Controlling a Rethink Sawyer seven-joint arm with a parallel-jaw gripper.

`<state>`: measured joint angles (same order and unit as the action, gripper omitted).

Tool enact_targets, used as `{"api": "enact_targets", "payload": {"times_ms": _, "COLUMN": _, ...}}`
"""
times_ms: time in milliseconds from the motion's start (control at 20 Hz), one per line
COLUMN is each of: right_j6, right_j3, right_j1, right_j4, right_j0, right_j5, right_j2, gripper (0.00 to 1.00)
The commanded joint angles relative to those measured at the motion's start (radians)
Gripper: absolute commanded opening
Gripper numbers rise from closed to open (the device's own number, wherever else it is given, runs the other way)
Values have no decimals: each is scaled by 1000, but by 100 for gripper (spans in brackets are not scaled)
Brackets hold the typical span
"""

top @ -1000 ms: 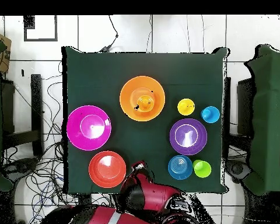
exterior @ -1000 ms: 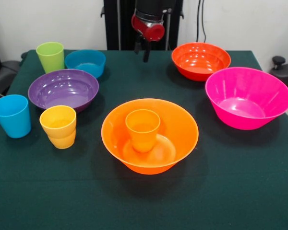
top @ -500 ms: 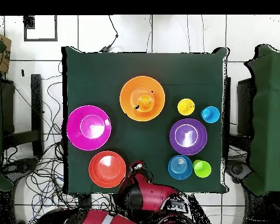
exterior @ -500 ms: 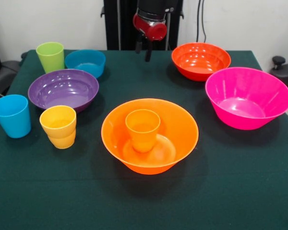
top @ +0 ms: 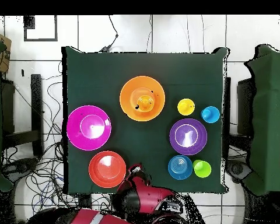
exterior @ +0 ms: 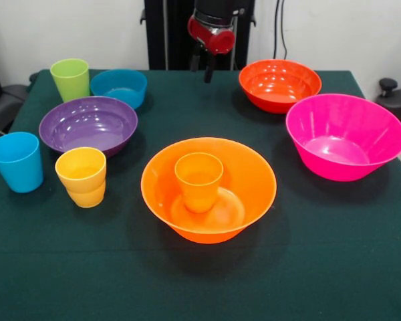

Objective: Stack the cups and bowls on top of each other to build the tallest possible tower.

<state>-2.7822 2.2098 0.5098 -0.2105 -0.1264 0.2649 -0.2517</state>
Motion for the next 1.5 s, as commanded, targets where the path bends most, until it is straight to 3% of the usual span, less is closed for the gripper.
{"api": "enact_targets", "payload": {"times_ms": 50, "right_j6": -72, "right_j3": -16, "right_j1": -97, "right_j4": -25, "right_j0": -6, "right_j5": 76, "right_j2": 50, "gripper": 100}}
{"api": "enact_targets", "payload": {"times_ms": 600, "right_j6": -44, "right_j3": -30, "right_j1": -71, "right_j4": -36, "right_j0": -27, "right_j5": 35, "right_j2": 62, "gripper": 100}}
{"api": "enact_targets", "payload": {"times_ms": 800, "right_j6": 32, "right_j3": -60, "right_j1": 27, "right_j4": -83, "right_j0": -89, "right_j5": -94, "right_j2": 87, "gripper": 100}}
{"api": "enact_targets", "payload": {"times_ms": 1250, "right_j6": 146, "right_j3": -191, "right_j1": 118, "right_j4": -114, "right_j0": -199, "right_j5": -350, "right_j2": 218, "gripper": 100}}
{"api": "enact_targets", "payload": {"times_ms": 1350, "right_j6": 169, "right_j3": -225, "right_j1": 130, "right_j4": -122, "right_j0": -194, "right_j5": -397, "right_j2": 220, "gripper": 100}}
{"api": "enact_targets", "payload": {"times_ms": 1400, "right_j6": 189, "right_j3": -242, "right_j1": 134, "right_j4": -138, "right_j0": -185, "right_j5": -425, "right_j2": 217, "gripper": 100}}
{"api": "enact_targets", "payload": {"times_ms": 1450, "right_j6": 284, "right_j3": -270, "right_j1": 156, "right_j4": -186, "right_j0": -184, "right_j5": -507, "right_j2": 238, "gripper": 100}}
{"api": "enact_targets", "payload": {"times_ms": 1500, "right_j6": 332, "right_j3": -277, "right_j1": 171, "right_j4": -229, "right_j0": -198, "right_j5": -520, "right_j2": 272, "gripper": 100}}
